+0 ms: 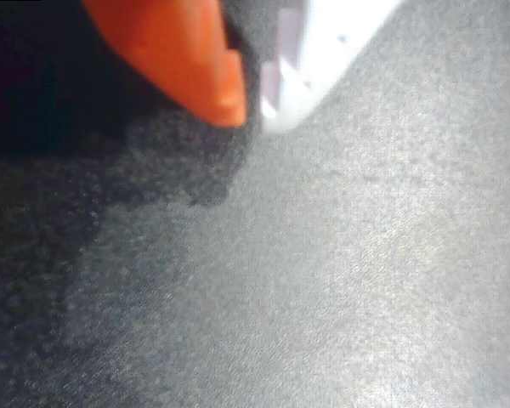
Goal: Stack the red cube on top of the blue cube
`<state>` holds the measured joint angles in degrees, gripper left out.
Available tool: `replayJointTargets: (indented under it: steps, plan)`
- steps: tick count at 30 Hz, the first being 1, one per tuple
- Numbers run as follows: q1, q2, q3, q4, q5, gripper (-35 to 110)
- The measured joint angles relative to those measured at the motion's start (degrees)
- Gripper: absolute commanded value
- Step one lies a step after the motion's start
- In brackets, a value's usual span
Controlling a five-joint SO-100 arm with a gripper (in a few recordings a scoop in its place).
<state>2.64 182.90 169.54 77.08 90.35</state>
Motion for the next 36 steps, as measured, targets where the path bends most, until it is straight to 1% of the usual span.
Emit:
replayJointTargets:
  steps: [28,36]
  plan:
    - [0.00,0.00,0.00,0.00,0.00,0]
    - [0.00,0.00,-0.26,-1.58,-2.20,0]
